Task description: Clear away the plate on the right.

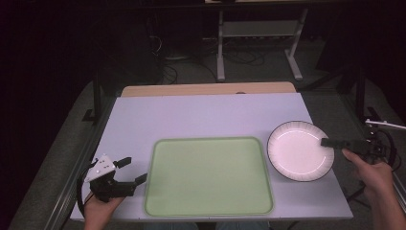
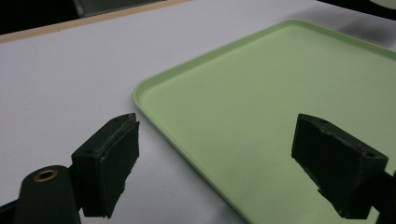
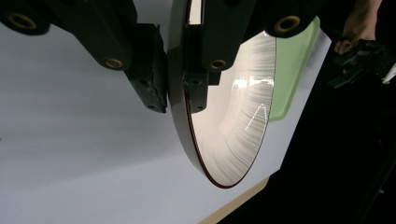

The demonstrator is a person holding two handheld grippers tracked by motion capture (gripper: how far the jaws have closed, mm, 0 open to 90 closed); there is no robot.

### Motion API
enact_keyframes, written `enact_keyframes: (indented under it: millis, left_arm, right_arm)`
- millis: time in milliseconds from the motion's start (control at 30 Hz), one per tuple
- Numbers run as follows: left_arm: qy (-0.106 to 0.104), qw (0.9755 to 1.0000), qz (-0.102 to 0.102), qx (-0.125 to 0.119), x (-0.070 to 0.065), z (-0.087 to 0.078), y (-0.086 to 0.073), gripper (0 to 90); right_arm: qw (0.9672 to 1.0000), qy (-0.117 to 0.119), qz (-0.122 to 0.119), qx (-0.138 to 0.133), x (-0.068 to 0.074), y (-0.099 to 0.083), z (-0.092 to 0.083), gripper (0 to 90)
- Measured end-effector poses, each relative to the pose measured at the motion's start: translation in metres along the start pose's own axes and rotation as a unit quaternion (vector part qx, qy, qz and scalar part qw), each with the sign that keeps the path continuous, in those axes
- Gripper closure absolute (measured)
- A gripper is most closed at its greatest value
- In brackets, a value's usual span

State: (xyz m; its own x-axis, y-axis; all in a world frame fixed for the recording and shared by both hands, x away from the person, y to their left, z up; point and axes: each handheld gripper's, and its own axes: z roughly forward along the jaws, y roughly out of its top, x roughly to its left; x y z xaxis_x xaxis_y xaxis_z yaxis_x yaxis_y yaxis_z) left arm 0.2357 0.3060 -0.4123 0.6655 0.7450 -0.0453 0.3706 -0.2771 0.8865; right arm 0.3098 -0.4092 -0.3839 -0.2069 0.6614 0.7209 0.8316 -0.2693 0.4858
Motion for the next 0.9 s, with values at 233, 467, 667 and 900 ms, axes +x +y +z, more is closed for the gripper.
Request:
enact_keyframes:
  millis: [233,467,667,900]
  left_arm:
    - [0.001,1.0000,-0.001,0.001,0.001,0.000,0.000,14.8]
    - [0.001,1.0000,0.000,0.000,0.001,-0.001,0.000,14.8]
    - [0.001,1.0000,0.001,0.000,0.001,-0.001,0.000,14.8]
    - [0.001,1.0000,0.000,0.000,0.001,-0.001,0.000,14.8]
  right_arm:
    - [0.9996,0.014,-0.025,0.006,0.020,0.007,0.006,79.0]
    - [0.9990,0.025,-0.035,0.014,0.032,0.010,0.012,78.7]
    - [0.9984,0.027,-0.043,0.025,0.042,0.012,0.022,78.3]
    - [0.9971,0.041,-0.055,0.033,0.056,0.014,0.032,78.3]
